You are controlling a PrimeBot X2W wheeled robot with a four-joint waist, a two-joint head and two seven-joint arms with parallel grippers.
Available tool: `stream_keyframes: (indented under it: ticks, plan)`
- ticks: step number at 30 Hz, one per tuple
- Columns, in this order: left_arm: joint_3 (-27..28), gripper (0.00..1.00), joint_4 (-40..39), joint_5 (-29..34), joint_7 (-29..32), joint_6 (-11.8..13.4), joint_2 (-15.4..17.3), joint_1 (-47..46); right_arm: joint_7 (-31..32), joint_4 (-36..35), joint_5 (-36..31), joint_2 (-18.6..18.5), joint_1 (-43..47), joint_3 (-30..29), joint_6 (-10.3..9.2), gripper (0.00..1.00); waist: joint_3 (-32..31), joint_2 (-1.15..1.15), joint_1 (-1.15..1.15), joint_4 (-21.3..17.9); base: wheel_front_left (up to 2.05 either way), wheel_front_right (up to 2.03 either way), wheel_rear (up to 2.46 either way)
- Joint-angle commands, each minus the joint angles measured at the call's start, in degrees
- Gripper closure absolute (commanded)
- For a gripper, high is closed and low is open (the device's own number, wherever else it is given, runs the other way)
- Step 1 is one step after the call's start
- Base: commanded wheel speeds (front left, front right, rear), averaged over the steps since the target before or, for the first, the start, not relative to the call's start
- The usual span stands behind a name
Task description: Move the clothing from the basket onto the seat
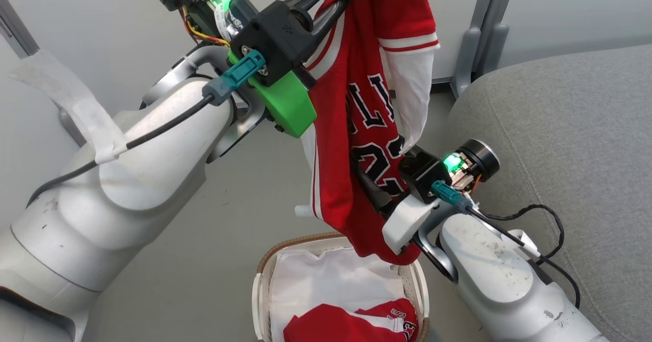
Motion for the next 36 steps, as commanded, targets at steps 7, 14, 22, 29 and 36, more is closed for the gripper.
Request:
stream_keyframes:
  ticks: [7,14,22,29,36]
  plan:
    - [0.3,1.0,0.0,-1.0,-1.0,0.6,-0.6,-1.3,-0.3,6.1,4.7,-0.5,-2.7,5.3,-0.06,0.96,-0.2,0.0,0.0,0.0,0.0,0.0,0.0]
    - [0.7,1.0,2.2,-2.7,-0.9,1.1,0.4,1.1,-0.3,6.6,7.2,-1.0,-3.2,6.2,-0.06,1.0,-0.1,0.0,0.0,-0.1,0.0,0.0,0.0]
    - [2.5,0.16,8.4,-8.1,-1.1,1.2,0.9,6.1,-0.3,5.1,8.1,-1.2,-1.9,4.4,-0.06,1.0,-0.1,0.0,0.0,-0.3,0.0,0.0,0.0]
    - [3.1,0.0,13.9,-11.9,-3.1,1.1,1.1,12.3,-0.3,4.6,9.0,-1.0,-0.6,1.7,-0.06,1.0,0.0,0.0,0.0,-0.4,0.0,0.0,0.0]
    - [3.5,0.0,15.8,-15.1,-5.3,0.9,0.4,19.4,-0.3,4.2,7.7,-0.8,0.6,-3.3,-0.06,1.0,0.1,0.0,0.0,0.0,0.0,0.0,0.0]
